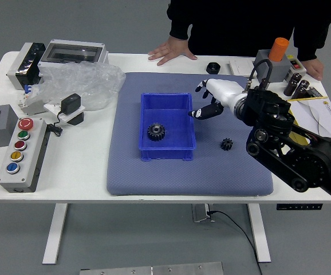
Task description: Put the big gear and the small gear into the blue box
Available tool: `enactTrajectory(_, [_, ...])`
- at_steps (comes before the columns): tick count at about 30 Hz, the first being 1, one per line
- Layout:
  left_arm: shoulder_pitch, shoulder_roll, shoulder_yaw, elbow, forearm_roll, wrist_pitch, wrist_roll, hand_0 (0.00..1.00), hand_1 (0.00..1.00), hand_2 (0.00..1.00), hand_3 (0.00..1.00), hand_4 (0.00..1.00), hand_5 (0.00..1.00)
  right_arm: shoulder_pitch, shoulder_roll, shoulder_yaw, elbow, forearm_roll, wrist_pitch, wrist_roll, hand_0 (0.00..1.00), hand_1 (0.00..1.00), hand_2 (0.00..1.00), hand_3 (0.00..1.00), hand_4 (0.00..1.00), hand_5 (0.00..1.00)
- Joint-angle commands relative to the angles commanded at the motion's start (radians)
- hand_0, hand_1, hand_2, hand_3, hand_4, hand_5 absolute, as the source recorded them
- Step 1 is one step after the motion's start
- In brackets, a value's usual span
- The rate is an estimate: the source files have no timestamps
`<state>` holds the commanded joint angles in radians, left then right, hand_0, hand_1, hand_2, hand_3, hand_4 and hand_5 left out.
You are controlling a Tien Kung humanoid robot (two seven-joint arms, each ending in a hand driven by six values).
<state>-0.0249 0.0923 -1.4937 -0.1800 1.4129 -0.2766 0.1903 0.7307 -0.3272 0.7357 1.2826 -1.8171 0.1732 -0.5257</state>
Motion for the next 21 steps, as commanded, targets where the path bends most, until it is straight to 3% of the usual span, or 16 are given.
enactTrajectory(12, [-0.001,0.003,0.0,0.0,-0.003,0.001,-0.001,0.843,0.807,0.815,0.852,0.719,0.274,-0.073,-0.103,-0.037,0.026,0.032,0.029,-0.005,0.648,0.603,0.689,0.781,0.831,0.401])
enactTrajectory(21, [-0.003,0.003,0.0,0.0,-0.003,0.0,-0.001,0.844,0.807,0.815,0.852,0.72,0.273,-0.096,-0.129,-0.058,0.032,0.038,0.036,-0.006,0.648,0.602,0.684,0.745,0.817,0.398])
